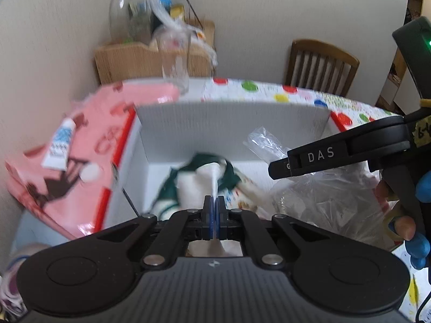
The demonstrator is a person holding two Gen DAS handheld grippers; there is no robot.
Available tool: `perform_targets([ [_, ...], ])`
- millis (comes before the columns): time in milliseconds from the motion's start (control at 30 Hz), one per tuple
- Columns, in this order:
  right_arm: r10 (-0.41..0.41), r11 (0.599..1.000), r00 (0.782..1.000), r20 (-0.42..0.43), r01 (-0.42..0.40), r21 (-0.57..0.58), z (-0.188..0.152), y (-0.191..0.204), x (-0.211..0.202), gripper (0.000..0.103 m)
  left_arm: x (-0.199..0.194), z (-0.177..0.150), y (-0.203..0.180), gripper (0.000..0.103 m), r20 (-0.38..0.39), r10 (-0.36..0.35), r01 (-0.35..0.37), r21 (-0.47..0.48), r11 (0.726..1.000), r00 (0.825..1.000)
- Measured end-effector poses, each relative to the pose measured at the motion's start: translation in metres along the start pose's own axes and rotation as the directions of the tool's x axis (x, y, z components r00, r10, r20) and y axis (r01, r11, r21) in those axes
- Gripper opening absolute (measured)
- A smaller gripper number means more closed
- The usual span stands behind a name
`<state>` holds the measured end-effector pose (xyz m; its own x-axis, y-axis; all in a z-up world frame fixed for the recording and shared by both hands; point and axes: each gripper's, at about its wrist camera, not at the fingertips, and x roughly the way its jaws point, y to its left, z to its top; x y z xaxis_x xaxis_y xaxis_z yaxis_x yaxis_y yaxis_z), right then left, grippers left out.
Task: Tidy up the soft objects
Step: 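Carry the glove and plastic bag into the red box and release both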
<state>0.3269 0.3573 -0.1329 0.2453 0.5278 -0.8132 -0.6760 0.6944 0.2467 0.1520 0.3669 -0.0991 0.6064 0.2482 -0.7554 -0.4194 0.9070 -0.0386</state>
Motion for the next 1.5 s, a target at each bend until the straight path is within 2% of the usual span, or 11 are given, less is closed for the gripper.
perform_targets([
  [233,-0.022,0.999,0.999,-0.038,0.020,-0.049,-0.010,0.005,0.008,0.042,0.016,-0.014,-0.004,0.002,-0.083,-0.025,0.025,0.001,1.000,0.996],
  [333,-0.011,0.998,0.999,-0.033,0.009,-0.058,-0.010,0.006,0.002,0.051,0.016,-0.016,-0.005,0.002,-0.087,-0.025,0.026,0.001,1.000,0.996],
  [700,0.009,0.995,1.000,-0.007,-0.010,-0.099,-0.016,0.009,-0.031,0.060,0.006,-0.014,-0.014,0.006,-0.077,-0.038,0.038,0.006,0.999,0.996],
  [767,0.013,0.995,1.000,0.007,-0.013,-0.102,-0.018,0.008,-0.040,0.061,0.004,-0.014,-0.015,0.015,-0.075,-0.045,0.044,-0.004,0.999,0.996],
  [833,0.027,0.995,0.999,0.019,-0.025,-0.098,-0.019,0.006,-0.050,0.062,0.001,-0.015,-0.015,0.035,-0.068,-0.058,0.057,-0.019,0.998,0.996],
  [867,0.033,0.995,0.999,0.024,-0.030,-0.097,-0.020,0.006,-0.055,0.063,-0.001,-0.016,-0.015,0.056,-0.063,-0.061,0.059,-0.027,0.998,0.996],
  [900,0.037,0.995,0.999,0.032,-0.034,-0.096,-0.021,0.005,-0.060,0.064,-0.002,-0.016,-0.015,0.073,-0.059,-0.060,0.059,-0.032,0.998,0.996],
  [1167,0.064,0.993,0.994,0.085,-0.055,-0.105,-0.031,-0.001,-0.101,0.065,-0.025,-0.018,-0.022,0.074,-0.018,-0.083,0.083,-0.035,0.996,0.996],
  [1267,0.083,0.991,0.990,0.116,-0.069,-0.116,-0.039,-0.004,-0.124,0.071,-0.041,-0.021,-0.030,0.074,0.006,-0.100,0.100,-0.031,0.995,0.995],
  [1367,0.097,0.989,0.984,0.148,-0.078,-0.127,-0.051,-0.009,-0.146,0.072,-0.059,-0.021,-0.041,0.081,0.036,-0.098,0.099,-0.016,0.995,0.995],
  [1500,0.118,0.987,0.977,0.179,-0.096,-0.126,-0.066,-0.017,-0.173,0.076,-0.081,-0.021,-0.057,0.081,0.066,-0.137,0.138,-0.002,0.990,0.988],
])
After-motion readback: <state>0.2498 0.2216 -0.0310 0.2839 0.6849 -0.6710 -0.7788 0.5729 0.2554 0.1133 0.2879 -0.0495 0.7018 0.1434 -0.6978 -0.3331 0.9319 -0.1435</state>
